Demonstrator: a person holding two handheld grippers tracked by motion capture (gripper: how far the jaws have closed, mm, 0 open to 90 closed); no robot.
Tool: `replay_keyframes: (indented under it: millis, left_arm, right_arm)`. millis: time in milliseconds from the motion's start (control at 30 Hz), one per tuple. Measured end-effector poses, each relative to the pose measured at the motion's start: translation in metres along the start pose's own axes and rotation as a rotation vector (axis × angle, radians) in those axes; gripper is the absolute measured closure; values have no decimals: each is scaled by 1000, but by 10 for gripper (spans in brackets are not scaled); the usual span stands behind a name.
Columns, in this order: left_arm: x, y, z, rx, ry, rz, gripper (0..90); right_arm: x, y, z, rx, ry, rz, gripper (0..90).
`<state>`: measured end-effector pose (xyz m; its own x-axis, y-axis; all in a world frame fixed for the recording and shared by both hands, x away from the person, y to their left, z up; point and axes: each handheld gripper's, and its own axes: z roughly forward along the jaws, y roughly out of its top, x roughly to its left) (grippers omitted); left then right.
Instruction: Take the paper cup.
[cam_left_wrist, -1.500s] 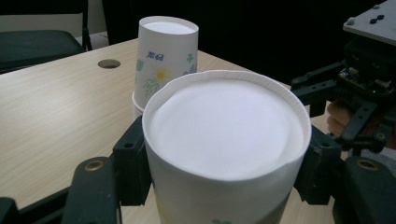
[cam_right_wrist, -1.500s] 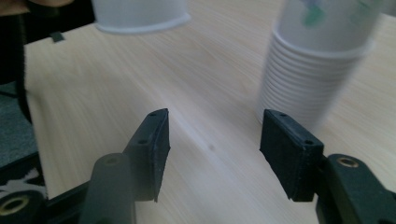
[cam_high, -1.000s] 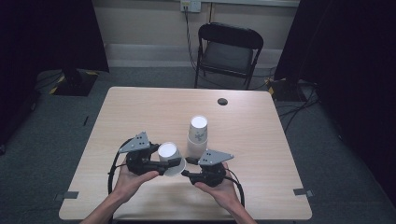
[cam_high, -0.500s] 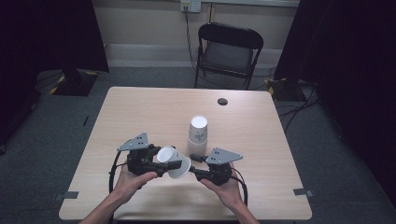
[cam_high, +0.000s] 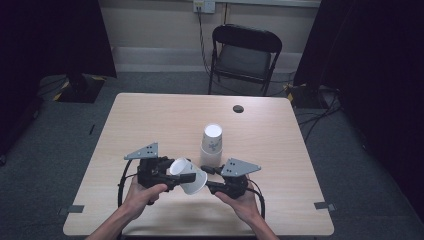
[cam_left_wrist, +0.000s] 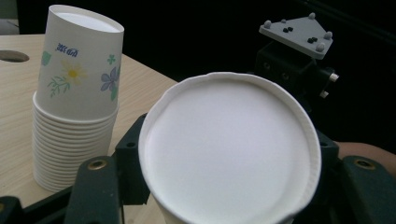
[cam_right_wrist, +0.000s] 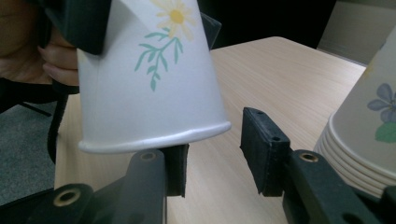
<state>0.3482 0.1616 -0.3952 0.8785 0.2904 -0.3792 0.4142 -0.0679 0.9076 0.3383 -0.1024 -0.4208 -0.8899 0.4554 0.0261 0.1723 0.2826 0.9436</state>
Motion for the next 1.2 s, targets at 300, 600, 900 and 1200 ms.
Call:
replay_keyframes:
  millis: [300,600,900,1200]
  left_arm:
    - [0,0,1,-15,-29,-31,356]
    - [4,-2,2,-6,-58,-62,357]
    - [7,-3,2,-15,-81,-85,340]
    - [5,-2,2,-2,-54,-40,292]
  right_arm:
    - [2,1,-2,-29,2,-17,703]
    - [0,3,-5,-52,18,-16,829]
    - [0,3,-6,-59,15,-19,860]
    - [0,2,-6,-44,17,-20,872]
